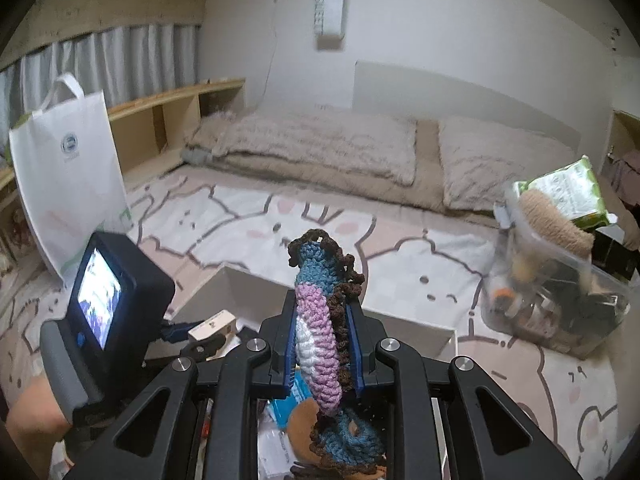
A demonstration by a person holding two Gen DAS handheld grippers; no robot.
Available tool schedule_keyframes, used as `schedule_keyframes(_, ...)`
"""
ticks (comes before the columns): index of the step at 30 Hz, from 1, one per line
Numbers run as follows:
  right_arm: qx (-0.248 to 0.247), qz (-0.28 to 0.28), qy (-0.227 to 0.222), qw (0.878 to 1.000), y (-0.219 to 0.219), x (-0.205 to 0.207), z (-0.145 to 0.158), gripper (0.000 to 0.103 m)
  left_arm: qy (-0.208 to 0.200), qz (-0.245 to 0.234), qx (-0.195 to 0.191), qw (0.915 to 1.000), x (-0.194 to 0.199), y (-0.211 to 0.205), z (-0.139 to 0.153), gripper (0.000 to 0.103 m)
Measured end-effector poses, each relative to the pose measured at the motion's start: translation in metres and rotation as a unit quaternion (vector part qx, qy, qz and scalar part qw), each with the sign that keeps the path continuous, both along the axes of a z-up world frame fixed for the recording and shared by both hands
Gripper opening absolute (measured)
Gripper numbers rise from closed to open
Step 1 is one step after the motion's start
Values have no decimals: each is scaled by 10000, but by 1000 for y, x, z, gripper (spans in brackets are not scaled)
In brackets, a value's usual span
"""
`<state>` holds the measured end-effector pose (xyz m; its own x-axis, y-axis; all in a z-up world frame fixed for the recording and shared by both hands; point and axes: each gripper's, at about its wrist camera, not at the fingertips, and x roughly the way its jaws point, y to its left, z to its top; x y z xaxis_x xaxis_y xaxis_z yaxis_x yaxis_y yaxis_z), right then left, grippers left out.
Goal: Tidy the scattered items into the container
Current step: 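Carry the cream box and crocheted strip over the shoe box with both grippers, then open the left gripper to drop the cream box while the right releases the strip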
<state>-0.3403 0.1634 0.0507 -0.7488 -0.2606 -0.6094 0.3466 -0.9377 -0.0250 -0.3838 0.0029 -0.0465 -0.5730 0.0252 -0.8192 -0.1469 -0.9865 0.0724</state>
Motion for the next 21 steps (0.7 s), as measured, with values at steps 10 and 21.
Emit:
schedule_keyframes(10,124,146,-428,9989,-9,-15,-29,22,351,346,322,9983,10,-15,10,74)
schedule_keyframes(21,68,228,-1122,9934,-8,-34,-61,22,519,130,265,9982,23,-6,6,74)
